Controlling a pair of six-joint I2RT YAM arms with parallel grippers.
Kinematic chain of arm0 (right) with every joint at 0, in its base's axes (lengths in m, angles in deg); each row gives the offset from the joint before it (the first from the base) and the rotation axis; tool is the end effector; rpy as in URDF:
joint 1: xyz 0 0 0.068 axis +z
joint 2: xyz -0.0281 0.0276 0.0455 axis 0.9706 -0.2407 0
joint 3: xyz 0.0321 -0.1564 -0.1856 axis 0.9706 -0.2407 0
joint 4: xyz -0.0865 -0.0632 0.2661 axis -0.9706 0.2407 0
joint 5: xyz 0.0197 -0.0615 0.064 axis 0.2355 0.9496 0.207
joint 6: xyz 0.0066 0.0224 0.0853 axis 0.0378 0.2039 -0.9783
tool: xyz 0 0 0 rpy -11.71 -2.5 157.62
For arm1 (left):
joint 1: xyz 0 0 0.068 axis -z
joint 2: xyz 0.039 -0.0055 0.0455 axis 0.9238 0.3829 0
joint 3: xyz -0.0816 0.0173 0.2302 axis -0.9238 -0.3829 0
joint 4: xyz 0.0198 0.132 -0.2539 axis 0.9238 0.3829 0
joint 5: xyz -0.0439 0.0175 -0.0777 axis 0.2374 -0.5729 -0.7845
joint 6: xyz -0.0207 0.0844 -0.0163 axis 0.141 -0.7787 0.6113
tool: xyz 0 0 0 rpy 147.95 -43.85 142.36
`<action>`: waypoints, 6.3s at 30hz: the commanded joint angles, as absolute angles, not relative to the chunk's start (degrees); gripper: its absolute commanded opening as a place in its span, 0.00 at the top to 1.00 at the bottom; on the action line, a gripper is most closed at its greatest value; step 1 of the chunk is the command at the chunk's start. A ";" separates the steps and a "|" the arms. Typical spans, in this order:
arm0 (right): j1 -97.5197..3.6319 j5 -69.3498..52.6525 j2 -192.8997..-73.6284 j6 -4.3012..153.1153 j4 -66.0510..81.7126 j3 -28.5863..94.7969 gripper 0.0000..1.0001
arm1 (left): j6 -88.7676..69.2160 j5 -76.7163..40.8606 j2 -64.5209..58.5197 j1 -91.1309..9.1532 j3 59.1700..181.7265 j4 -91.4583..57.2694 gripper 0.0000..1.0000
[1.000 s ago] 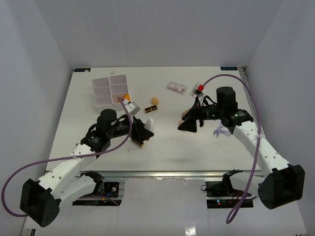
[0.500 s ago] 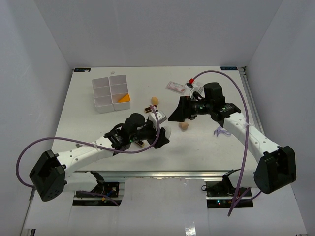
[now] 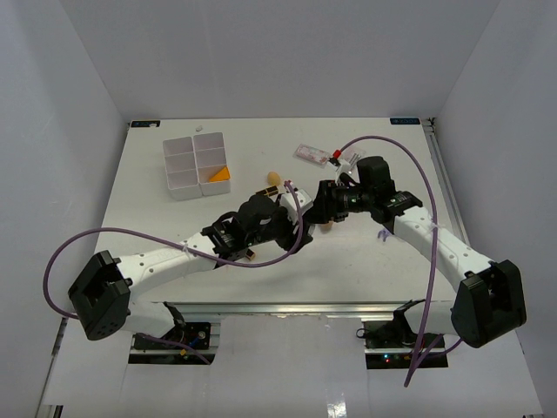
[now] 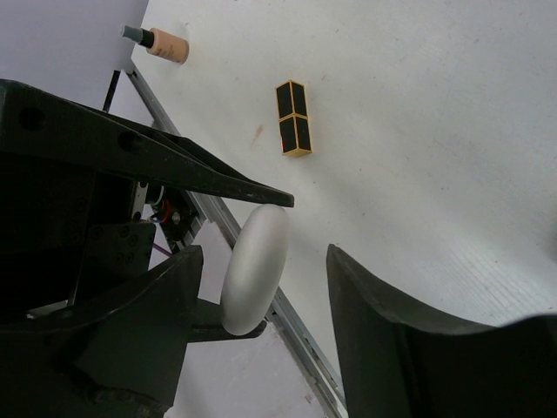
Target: Organize the makeup
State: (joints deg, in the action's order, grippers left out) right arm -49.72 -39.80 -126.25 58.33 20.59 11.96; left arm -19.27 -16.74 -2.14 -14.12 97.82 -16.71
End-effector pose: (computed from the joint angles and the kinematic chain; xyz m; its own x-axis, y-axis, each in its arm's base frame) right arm 0.2874 0.1976 0.2315 -0.7672 -0.0432 -0.6399 -0.5648 0.5182 0.6423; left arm 0.2143 -0.3041 0.2088 -0.2834 0.3208 -0.9038 0.8532 0.5147 -0.0848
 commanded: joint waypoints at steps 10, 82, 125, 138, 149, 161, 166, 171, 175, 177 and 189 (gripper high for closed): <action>-49.33 -44.63 -125.49 60.32 18.33 11.30 0.71 | -21.09 -12.12 -1.69 -12.62 101.89 -17.75 0.96; -26.85 -24.17 -195.44 122.53 11.72 92.82 0.92 | 23.29 11.96 -52.39 -13.00 103.83 33.88 0.02; -40.17 -47.38 -166.17 89.03 13.72 60.14 0.70 | 20.78 25.25 -41.54 -13.01 101.30 26.91 0.32; -48.98 -52.64 -130.50 98.49 18.45 21.85 0.77 | 2.26 -9.26 -15.21 -47.01 107.73 7.73 0.67; -64.07 -62.64 -119.28 93.42 6.27 6.14 0.75 | -1.90 -14.41 3.11 -56.65 113.57 3.04 0.76; -65.70 -63.99 -119.99 93.92 6.22 5.11 0.75 | -5.23 -10.55 10.01 -57.69 114.72 0.26 0.77; -66.14 -64.03 -120.39 94.19 6.27 4.89 0.75 | -6.37 -9.44 13.26 -58.08 116.04 -0.97 0.77; -66.75 -64.34 -120.69 94.32 6.27 4.80 0.75 | -7.29 -7.34 15.95 -58.31 117.41 -2.03 0.77; -67.03 -64.47 -120.93 94.33 6.11 4.74 0.75 | -7.76 -6.67 17.59 -58.99 117.57 -3.26 0.78; -67.08 -64.69 -121.03 94.40 6.15 4.67 0.75 | -7.91 -6.65 18.40 -59.22 117.79 -3.62 0.78; -67.28 -65.11 -121.70 94.49 6.09 4.49 0.75 | -8.17 -7.16 21.92 -59.99 119.18 -4.11 0.78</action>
State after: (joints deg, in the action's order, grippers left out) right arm -67.02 -63.31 -121.25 93.76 8.29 4.76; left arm -7.56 -7.49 21.63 -59.34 116.67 -2.01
